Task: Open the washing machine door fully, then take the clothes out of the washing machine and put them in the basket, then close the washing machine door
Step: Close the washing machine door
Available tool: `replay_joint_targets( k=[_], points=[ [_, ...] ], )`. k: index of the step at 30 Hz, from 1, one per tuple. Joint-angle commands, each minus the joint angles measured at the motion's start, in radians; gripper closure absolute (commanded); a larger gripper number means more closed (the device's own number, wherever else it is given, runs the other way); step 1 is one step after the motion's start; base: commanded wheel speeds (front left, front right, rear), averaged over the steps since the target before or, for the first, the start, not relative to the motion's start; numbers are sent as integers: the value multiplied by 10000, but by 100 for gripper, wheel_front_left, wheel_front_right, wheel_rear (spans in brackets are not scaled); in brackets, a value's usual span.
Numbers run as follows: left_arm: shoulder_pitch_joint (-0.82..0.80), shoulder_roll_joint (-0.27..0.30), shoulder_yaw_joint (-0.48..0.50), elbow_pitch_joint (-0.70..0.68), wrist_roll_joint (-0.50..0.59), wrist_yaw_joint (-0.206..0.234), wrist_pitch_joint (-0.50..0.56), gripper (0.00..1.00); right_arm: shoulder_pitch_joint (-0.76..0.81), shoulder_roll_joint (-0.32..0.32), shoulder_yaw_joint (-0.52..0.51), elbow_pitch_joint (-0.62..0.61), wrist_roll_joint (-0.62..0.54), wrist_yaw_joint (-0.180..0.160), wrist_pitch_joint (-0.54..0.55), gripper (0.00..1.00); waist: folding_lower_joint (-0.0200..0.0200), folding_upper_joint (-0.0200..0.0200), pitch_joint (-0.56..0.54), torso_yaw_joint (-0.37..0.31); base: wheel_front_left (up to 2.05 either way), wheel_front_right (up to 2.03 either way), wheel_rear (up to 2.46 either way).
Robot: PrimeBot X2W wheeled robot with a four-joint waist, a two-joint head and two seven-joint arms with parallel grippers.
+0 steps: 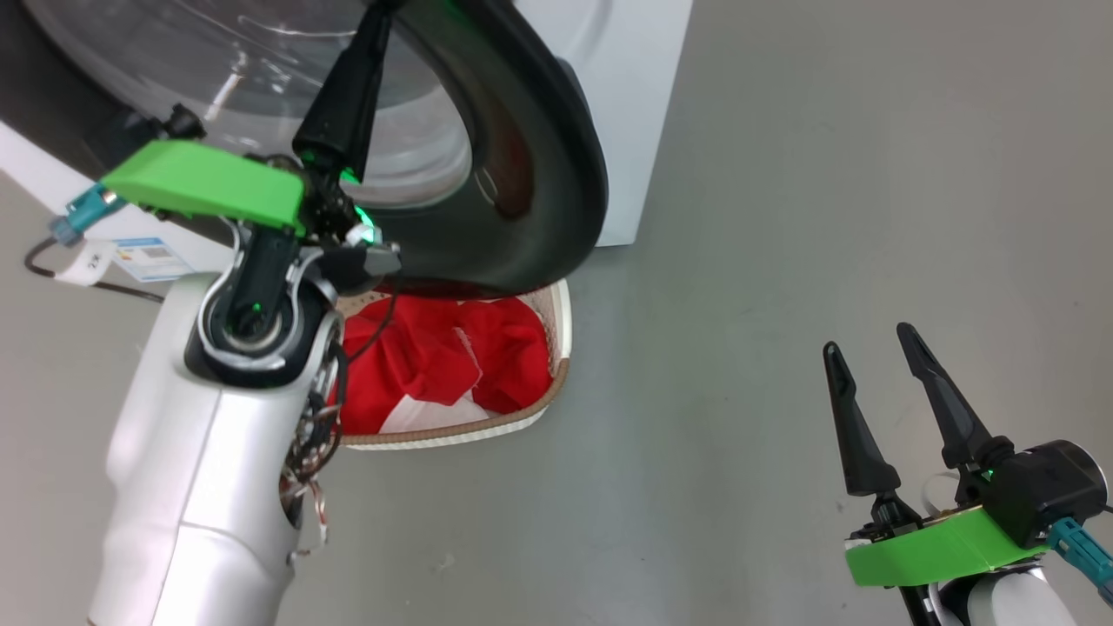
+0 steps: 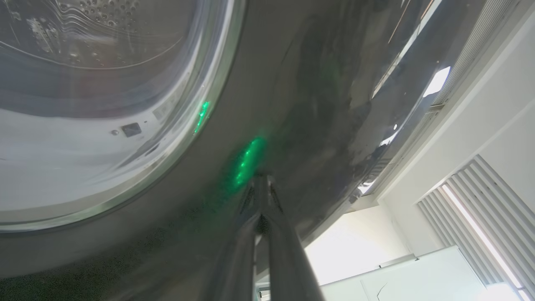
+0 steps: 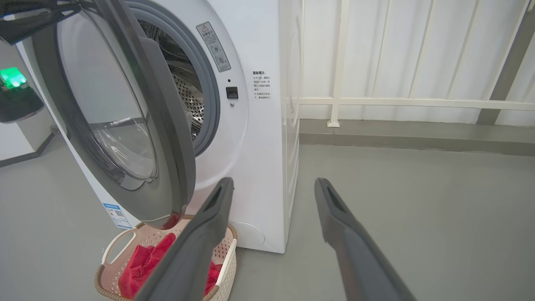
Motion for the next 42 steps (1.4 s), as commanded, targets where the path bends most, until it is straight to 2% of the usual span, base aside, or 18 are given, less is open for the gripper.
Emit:
replay_joint_targets(
  k=[1, 12, 30, 37, 42],
  points=[
    [-523, 191, 127, 33, -51, -134, -103, 100, -309, -106, 227, -247, -22, 48, -61, 0, 0, 0, 75, -162, 0, 0, 0],
    [-1419, 215, 317, 1263, -88, -376, -284, 100, -404, -106, 280, -231, 28, 48, -61, 0, 0, 0, 325, -672, 0, 0, 0],
    [-2225, 310, 847, 2141, -255, -736, -396, 100, -512, -106, 303, -293, 85, 48, -61, 0, 0, 0, 565, -1290, 0, 0, 0],
    [-2153, 350, 869, 2353, -193, -852, -331, 100, -519, -106, 267, -272, 102, 48, -61, 0, 0, 0, 547, -1323, 0, 0, 0],
    [-1686, 337, 855, 1950, -423, -916, 110, 100, -491, -106, 155, -215, 148, 48, -61, 0, 0, 0, 352, -1190, 0, 0, 0]
  ],
)
